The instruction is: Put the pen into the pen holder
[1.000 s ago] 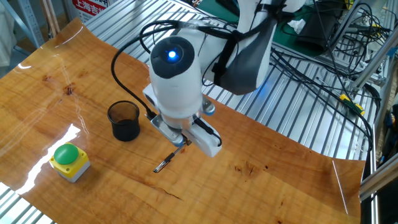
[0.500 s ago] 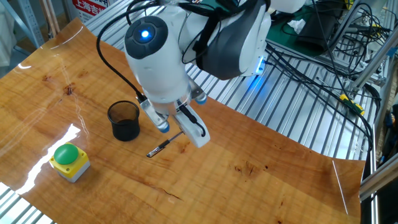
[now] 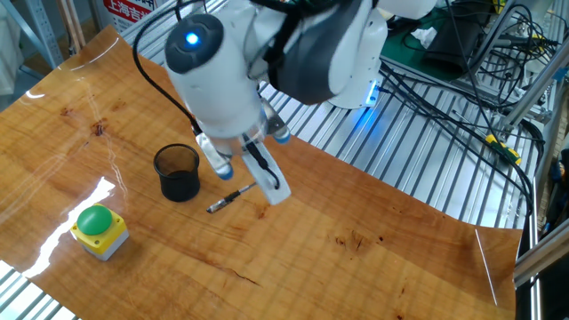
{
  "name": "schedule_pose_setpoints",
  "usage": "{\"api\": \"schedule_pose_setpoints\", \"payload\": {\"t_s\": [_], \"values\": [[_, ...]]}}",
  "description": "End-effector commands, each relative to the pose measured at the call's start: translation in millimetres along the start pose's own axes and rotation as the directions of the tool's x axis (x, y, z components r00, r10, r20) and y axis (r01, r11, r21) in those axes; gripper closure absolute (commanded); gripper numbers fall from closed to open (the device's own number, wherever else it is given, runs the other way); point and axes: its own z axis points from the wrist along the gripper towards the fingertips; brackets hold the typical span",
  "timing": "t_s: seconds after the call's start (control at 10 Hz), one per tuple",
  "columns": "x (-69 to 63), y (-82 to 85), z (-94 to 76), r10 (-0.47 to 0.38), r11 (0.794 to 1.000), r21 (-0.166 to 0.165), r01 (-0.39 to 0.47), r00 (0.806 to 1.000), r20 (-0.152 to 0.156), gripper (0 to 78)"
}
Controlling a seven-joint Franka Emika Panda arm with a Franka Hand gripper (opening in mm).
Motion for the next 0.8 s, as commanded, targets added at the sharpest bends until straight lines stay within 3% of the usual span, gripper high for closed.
{"api": "schedule_pose_setpoints", "payload": {"t_s": [0.1, 0.6, 0.7, 0.8], "values": [[-0.3, -12.3, -11.9, 0.074, 0.997, -0.023, -0.074, 0.997, -0.021, 75.9], [-13.4, -24.6, -11.0, 0.050, 0.999, -0.014, -0.050, 0.999, 0.005, 75.9], [-13.4, -25.2, -11.5, 0.048, 0.999, -0.009, -0.047, 0.999, 0.017, 75.9], [-12.8, -26.6, -12.4, 0.036, 0.999, 0.012, -0.037, 0.998, 0.057, 75.9]]}}
